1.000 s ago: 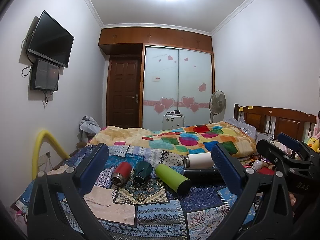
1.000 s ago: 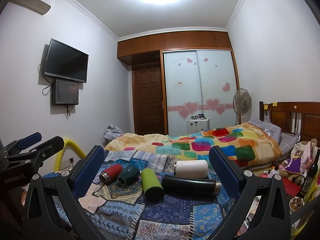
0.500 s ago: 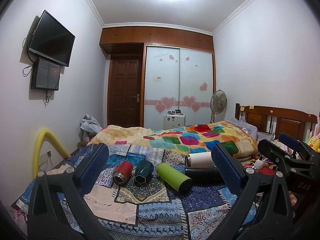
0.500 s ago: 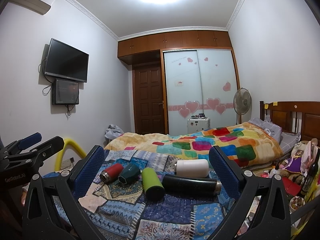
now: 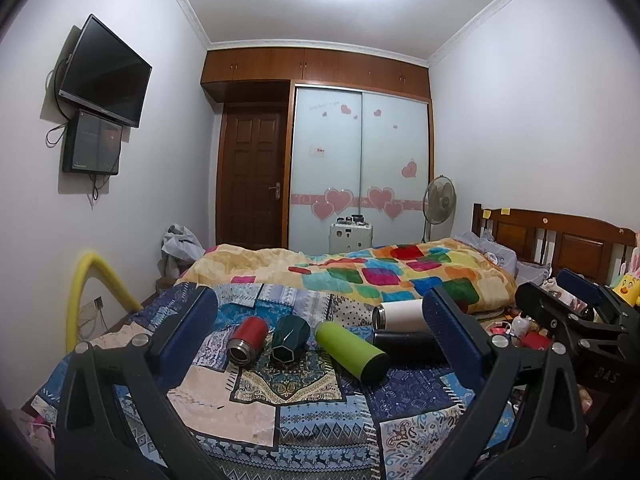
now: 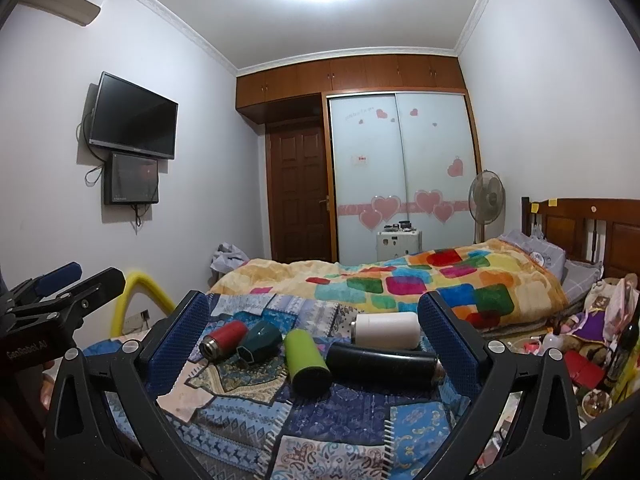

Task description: Flip cup upright

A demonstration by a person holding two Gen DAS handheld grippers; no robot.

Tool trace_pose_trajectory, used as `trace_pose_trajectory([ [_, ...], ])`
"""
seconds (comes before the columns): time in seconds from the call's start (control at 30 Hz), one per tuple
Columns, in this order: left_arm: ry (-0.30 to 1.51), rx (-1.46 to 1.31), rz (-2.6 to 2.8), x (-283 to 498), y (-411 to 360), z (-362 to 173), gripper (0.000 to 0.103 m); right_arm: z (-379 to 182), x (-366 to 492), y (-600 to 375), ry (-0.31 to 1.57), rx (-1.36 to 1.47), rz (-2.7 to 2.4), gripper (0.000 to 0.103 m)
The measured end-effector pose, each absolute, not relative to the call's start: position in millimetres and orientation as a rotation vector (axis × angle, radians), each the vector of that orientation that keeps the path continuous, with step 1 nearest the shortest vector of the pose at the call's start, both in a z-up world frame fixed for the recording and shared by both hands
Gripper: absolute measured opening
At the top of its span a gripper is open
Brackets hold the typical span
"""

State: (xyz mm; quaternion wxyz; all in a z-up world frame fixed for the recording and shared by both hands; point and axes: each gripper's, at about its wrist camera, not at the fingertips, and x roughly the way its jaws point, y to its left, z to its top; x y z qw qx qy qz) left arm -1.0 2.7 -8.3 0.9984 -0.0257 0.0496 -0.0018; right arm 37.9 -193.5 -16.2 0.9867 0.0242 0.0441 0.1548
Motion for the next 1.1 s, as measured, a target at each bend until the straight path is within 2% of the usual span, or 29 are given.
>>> trace_pose_trajectory([
  [0.27,0.203,-0.037,0.016,42,15,-26,0.101,-34,71,-191,0.156,0.016,0.322,0.103],
  [0.33,0.259,-0.032,0.020,62,21,-33,0.089,-40,84,-191,0.185,0.005,0.324,0.103],
  [0.43,0.363,-0.028,0.000,97,29,-44,0.079,-48,105,-190,0.222,-0.006,0.323,0.103],
  [0.6,0.496,-0.027,-0.029,155,39,-62,0.076,-58,135,-190,0.280,-0.012,0.349,0.103],
  [0.77,0.585,0.001,-0.049,206,43,-75,0.076,-60,163,-190,0.335,-0.025,0.375,0.094],
  [1.1,0.759,0.015,-0.070,296,49,-99,0.076,-62,209,-190,0.402,-0.017,0.418,0.093],
])
